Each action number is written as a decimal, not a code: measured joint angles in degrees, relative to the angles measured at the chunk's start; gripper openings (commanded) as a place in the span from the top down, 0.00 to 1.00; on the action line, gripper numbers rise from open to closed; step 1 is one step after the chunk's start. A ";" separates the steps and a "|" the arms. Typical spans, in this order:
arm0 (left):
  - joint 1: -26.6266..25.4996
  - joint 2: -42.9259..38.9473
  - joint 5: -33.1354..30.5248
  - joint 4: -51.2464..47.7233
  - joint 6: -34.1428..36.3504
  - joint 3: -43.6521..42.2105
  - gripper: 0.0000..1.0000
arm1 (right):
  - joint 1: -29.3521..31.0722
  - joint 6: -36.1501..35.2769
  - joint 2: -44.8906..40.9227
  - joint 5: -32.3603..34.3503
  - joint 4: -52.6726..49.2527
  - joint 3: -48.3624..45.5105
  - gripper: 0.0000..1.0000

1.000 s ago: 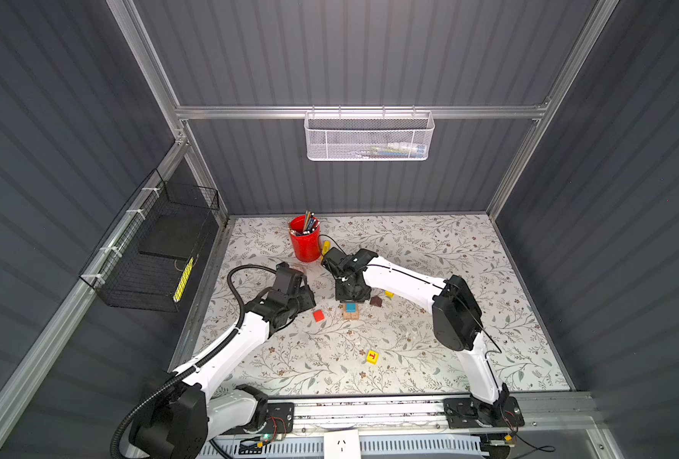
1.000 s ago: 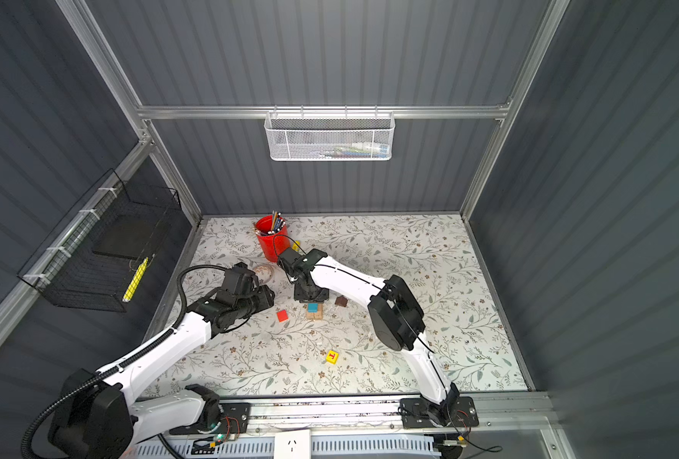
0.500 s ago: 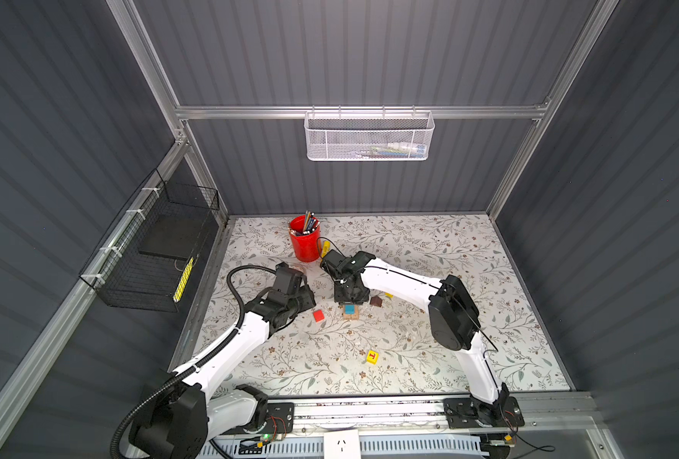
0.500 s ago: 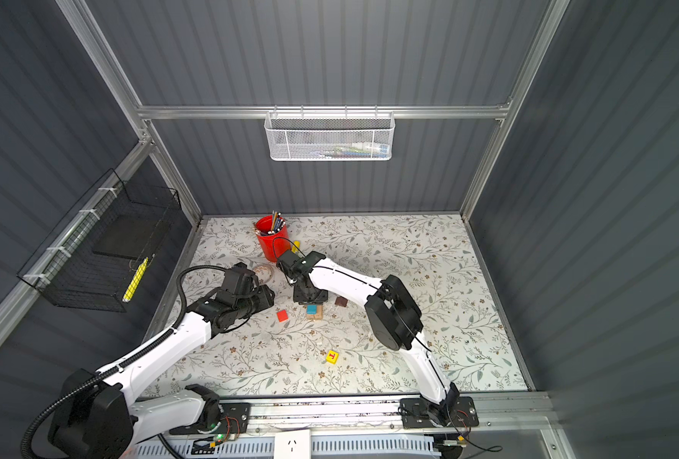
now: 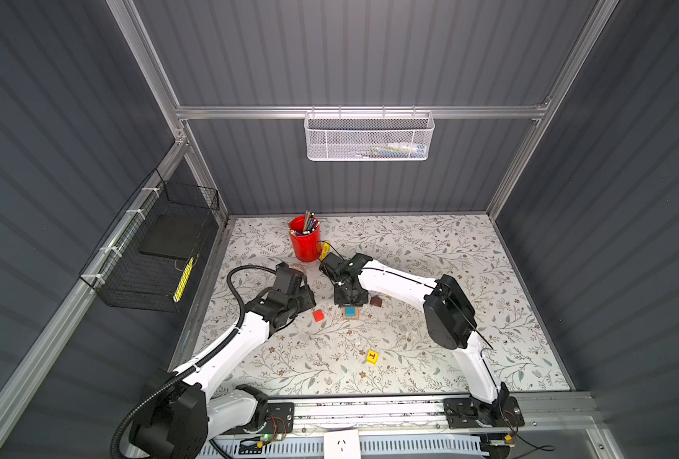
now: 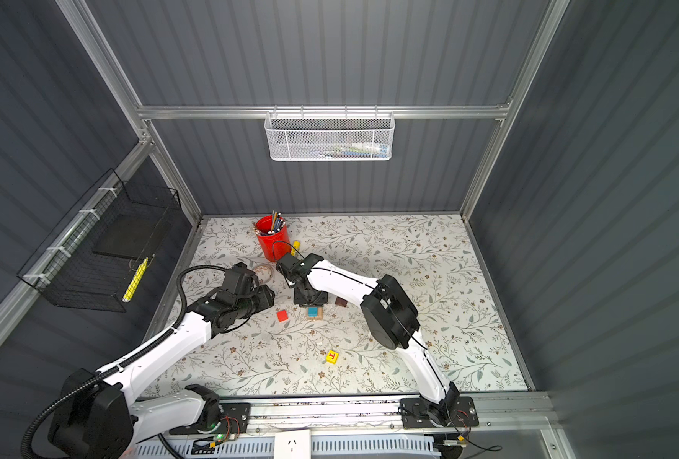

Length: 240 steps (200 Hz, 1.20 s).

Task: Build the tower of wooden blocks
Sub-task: 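Lower the teal bar onto the wood bars' top with the right gripper, then open the right gripper and lift it off the teal bar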

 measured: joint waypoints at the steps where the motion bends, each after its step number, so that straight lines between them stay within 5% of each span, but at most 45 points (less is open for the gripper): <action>1: 0.00 0.00 0.00 0.00 0.00 0.00 0.44 | 0.00 0.00 0.04 0.00 -0.02 0.00 0.72; 82: 0.00 0.00 0.00 -0.02 0.00 0.00 0.44 | 0.02 -0.22 0.33 0.20 -0.04 0.22 0.58; 145: 0.00 0.00 0.00 -0.02 0.00 0.00 0.44 | 0.02 -0.46 0.33 0.39 -0.07 0.22 0.68; 240: 0.00 0.00 0.00 -0.07 0.00 0.00 0.44 | -0.07 -1.31 0.33 0.87 -0.09 1.20 0.68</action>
